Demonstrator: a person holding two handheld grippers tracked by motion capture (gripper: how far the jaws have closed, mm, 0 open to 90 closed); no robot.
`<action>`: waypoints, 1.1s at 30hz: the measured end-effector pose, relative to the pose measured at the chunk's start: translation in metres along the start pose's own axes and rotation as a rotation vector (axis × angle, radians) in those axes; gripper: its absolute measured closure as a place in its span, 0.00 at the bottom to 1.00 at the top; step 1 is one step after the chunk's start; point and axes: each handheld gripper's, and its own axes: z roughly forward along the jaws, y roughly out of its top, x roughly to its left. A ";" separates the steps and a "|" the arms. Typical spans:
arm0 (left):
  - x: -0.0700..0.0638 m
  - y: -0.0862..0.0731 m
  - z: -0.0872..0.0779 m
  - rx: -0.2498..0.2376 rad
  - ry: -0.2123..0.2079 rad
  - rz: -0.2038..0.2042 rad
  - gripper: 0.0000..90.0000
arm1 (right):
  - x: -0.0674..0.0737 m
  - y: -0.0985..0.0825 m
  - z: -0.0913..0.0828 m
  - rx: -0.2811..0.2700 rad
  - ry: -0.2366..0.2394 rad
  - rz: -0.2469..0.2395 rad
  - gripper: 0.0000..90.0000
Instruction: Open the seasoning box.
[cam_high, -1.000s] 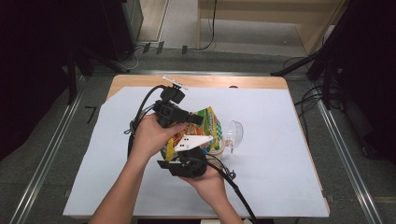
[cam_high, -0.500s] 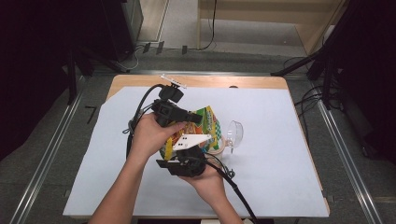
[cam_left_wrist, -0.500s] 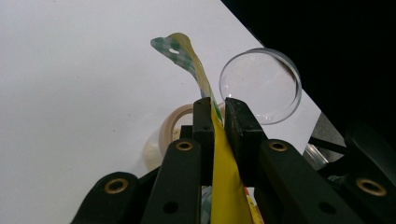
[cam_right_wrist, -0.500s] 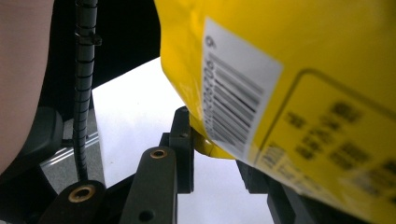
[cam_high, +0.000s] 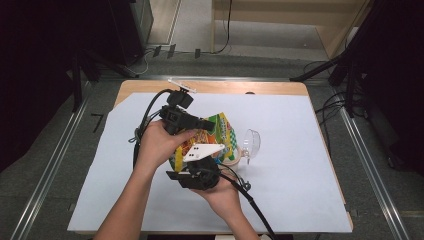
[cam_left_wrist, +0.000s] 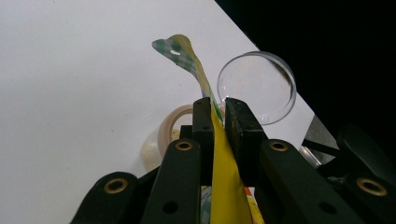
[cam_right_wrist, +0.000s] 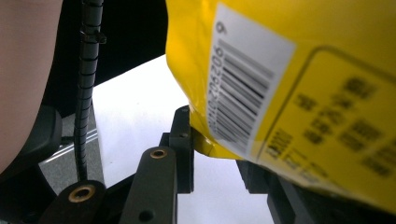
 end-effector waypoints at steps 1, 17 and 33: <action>0.000 0.000 0.000 0.003 -0.001 -0.002 0.92 | 0.000 0.000 0.000 -0.001 0.001 0.001 0.79; 0.006 0.000 0.000 0.007 0.006 -0.026 0.92 | 0.002 0.001 0.006 -0.005 -0.021 0.008 0.79; -0.005 0.000 -0.008 0.006 0.003 -0.026 0.92 | 0.003 0.002 0.009 -0.042 -0.020 0.056 0.77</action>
